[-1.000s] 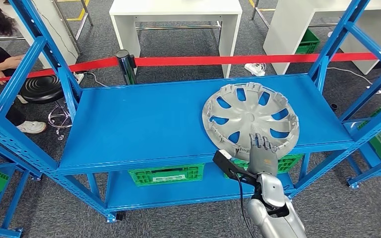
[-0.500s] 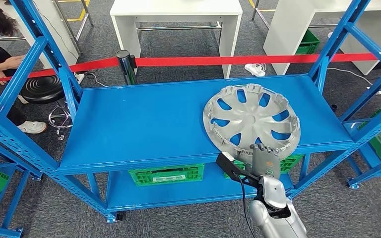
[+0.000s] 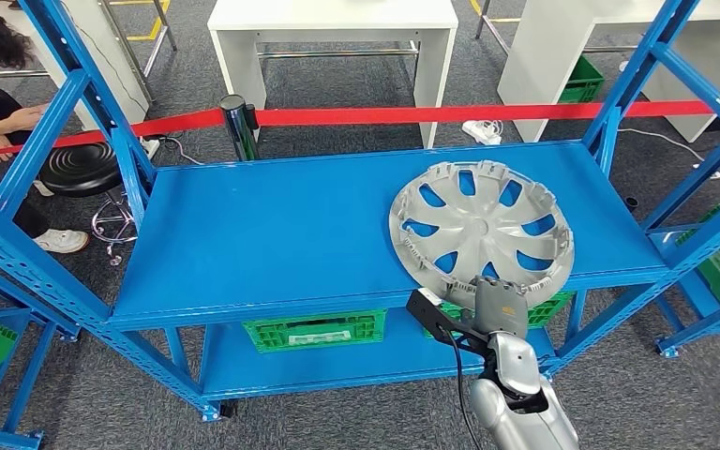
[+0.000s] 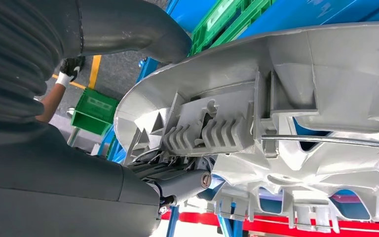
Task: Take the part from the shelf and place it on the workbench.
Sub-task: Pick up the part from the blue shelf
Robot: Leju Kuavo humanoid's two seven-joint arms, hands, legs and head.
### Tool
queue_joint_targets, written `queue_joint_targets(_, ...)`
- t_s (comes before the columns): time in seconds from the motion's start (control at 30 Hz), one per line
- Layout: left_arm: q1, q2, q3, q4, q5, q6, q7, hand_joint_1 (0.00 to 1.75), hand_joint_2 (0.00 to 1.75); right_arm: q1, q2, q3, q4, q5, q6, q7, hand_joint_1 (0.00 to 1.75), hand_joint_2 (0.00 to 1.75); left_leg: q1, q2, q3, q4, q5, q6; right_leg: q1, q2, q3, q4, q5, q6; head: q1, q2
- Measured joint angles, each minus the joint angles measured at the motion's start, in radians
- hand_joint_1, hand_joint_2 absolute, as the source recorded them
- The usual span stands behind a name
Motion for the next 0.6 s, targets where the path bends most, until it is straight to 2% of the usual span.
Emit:
queue_joint_targets(0.37, -0.001, 0.001, 0.0, 0.0, -0.012, -0.009, -0.002, 0.0, 0.0, -0.009, 0.0, 0.001, -0.047, -0.108, -0.041, -0.126, 1.75, 1.75, 0.0, 0.001, -0.001, 0.0, 0.0, 0.0, 0.0, 0.001, 0.0, 0.0, 0.0, 0.0, 0.0, 0.0)
queue_joint_targets(0.47, -0.003, 0.001, 0.0, 0.0, -0.016, -0.013, -0.007, 0.0, 0.0, -0.043, 0.0, 0.039, -0.116, -0.122, -0.056, -0.158, 1.75, 1.75, 0.0, 0.003, -0.001, 0.0, 0.0, 0.0, 0.0, 0.002, -0.002, 0.0, 0.001, 0.0, 0.0, 0.0)
queue_joint_targets(0.6, -0.007, 0.0, 0.0, 0.0, -0.017, -0.013, -0.019, 0.0, 0.0, -0.125, 0.001, 0.138, -0.209, -0.119, -0.054, -0.194, 1.75, 1.75, 0.0, 0.003, -0.001, 0.0, 0.001, -0.001, 0.0, 0.002, -0.003, 0.001, 0.001, 0.0, 0.0, 0.0)
